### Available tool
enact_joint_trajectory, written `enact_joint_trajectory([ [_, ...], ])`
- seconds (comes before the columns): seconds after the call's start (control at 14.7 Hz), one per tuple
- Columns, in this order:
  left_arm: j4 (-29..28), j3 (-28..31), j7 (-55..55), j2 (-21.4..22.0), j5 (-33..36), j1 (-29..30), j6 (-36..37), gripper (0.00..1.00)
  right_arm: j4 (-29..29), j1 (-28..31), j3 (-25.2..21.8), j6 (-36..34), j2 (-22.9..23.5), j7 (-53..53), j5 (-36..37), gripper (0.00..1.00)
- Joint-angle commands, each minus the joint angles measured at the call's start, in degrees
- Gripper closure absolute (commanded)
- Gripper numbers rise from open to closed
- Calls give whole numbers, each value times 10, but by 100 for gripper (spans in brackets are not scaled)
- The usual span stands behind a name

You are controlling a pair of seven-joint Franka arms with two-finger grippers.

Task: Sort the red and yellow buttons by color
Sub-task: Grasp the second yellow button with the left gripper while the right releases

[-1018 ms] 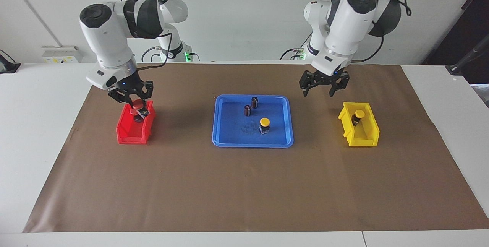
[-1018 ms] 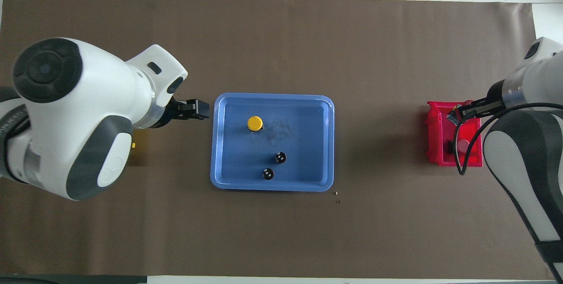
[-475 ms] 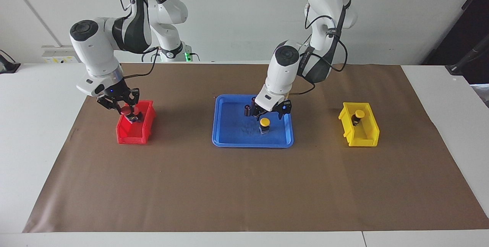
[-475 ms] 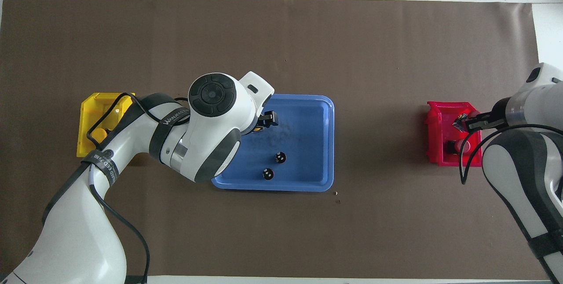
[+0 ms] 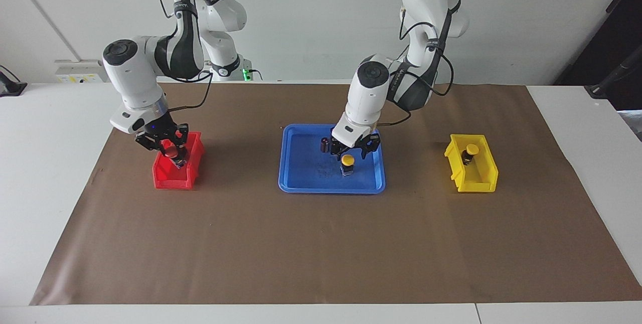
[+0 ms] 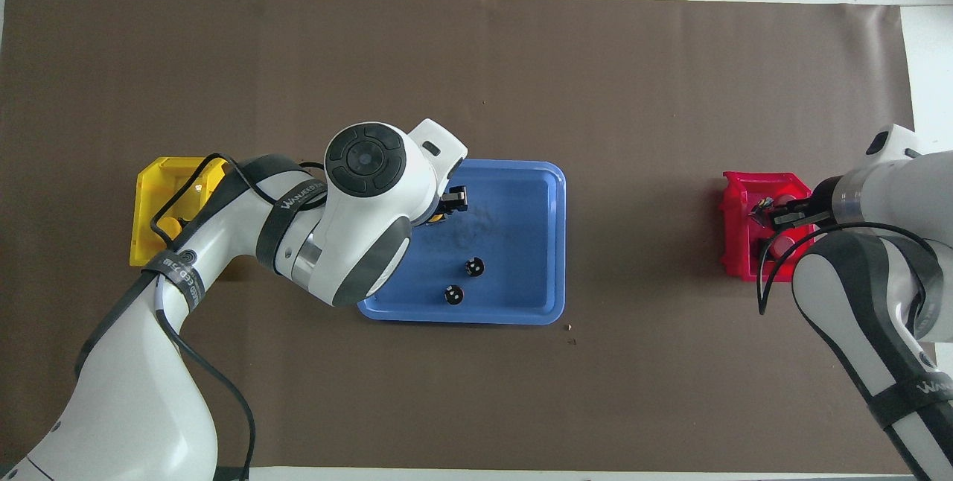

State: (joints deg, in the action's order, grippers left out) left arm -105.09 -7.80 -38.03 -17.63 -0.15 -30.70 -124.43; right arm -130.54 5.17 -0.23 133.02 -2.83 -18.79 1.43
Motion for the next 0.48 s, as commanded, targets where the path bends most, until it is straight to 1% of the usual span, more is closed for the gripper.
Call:
enact_joint_trajectory([
  [0.0, 6, 10, -14, -11, 16, -10, -11, 23, -19, 12, 9, 35, 8, -9, -10, 83],
  [0.07, 6, 10, -14, -11, 16, -11, -11, 23, -24, 12, 9, 51, 11, -12, -10, 83],
  [0.2, 6, 10, -14, -11, 16, -11, -14, 24, -29, 12, 8, 59, 11, -15, -10, 83],
  [0.27, 6, 9, -15, -12, 16, -11, -14, 27, -31, 13, 8, 65, 13, -19, -10, 83],
  [0.34, 6, 10, -16, -14, 16, -10, -14, 33, -34, 19, 8, 71, 14, -23, -10, 83],
  [0.41, 6, 10, -18, -17, 16, -10, -16, 45, -38, 20, 8, 72, 14, -23, -10, 82],
])
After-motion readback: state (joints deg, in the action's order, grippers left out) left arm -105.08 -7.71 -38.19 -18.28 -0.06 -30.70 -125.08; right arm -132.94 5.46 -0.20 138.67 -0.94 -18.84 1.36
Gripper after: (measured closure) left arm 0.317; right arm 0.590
